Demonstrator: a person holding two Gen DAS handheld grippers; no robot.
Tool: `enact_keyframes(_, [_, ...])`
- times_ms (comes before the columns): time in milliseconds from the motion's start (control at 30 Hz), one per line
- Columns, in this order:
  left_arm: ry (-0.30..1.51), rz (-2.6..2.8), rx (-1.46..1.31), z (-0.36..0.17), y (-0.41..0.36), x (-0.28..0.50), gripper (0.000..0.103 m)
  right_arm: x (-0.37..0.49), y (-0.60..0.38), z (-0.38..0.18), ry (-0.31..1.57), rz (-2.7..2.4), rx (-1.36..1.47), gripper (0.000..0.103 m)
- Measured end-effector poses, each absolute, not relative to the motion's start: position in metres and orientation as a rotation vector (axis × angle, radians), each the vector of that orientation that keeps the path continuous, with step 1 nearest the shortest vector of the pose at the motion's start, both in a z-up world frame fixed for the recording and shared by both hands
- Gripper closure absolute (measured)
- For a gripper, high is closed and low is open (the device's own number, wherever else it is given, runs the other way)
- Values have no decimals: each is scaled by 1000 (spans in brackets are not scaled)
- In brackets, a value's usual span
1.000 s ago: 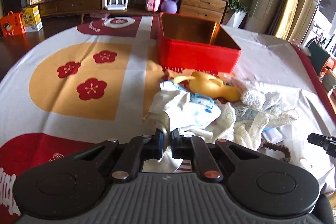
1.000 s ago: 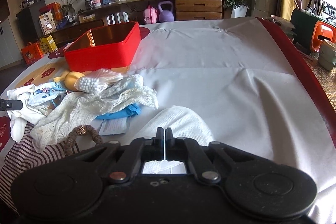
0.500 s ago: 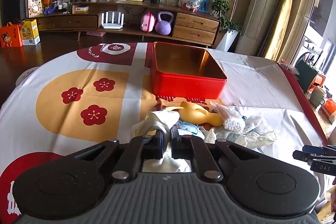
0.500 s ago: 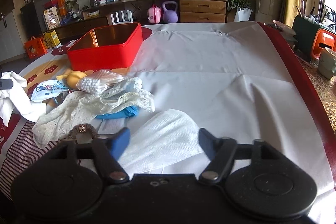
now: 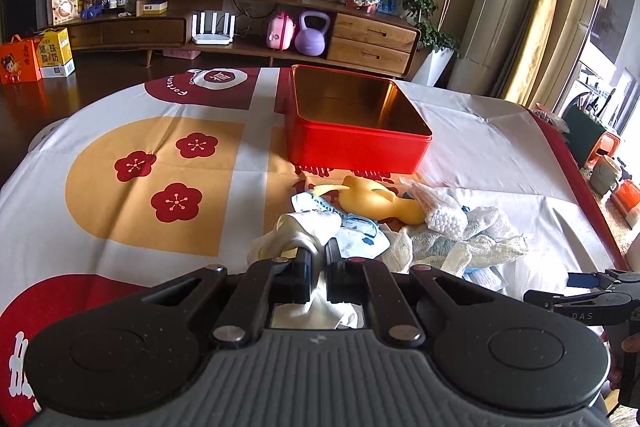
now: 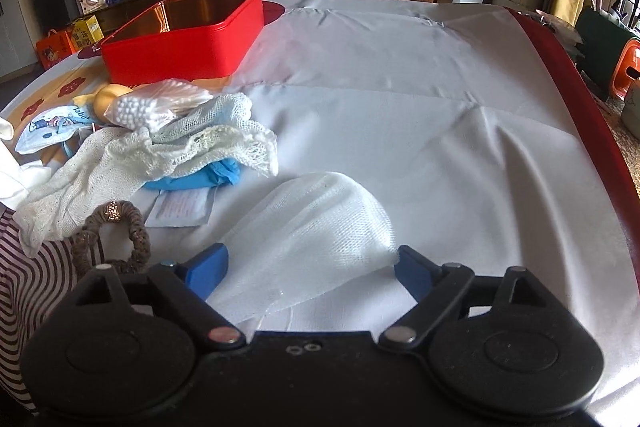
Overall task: Organize soft objects
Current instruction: 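Lift the white mesh cloth with right gripper while left carries white cloth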
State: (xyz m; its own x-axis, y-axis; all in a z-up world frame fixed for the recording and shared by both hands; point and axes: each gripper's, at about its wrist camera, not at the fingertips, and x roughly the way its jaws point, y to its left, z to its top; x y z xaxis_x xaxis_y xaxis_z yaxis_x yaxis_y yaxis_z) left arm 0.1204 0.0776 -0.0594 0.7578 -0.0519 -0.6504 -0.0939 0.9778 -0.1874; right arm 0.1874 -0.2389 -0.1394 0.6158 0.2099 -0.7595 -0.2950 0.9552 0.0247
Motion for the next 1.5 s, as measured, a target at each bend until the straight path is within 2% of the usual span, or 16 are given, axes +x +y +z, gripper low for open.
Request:
enact_keyframes(33, [714,22,-214,-60,77,121,97,187,-239,-139,860,293,-106,25])
enact_keyframes(100, [715,22,-212,-60,77,121,97,185,-239,-138,858,307,-95,43])
enact_keyframes(133, [715,22,-213,-60,77,121,97,185,-239,-137,857,314,-88,48])
enact_keyframes(200, [714,23,-213,-60,77,121,97,183,-239,-134,850,323,-82,72])
enact_keyframes(400, [705,21,-222,-59,79,121,97,179,-243,-120,821,354,-41,91])
enact_keyframes(533, [695,13,-228,-54,81,121,97,176,-245,-103,797,395,-17,95])
enact_keyframes(967, [637,-36,-263,-13,91,131,96,183,-236,-35,736,514,34,95])
enact_keyframes(1500, [538,-106,-212,48,89,192,96,244,-194,12,704,579,65,95])
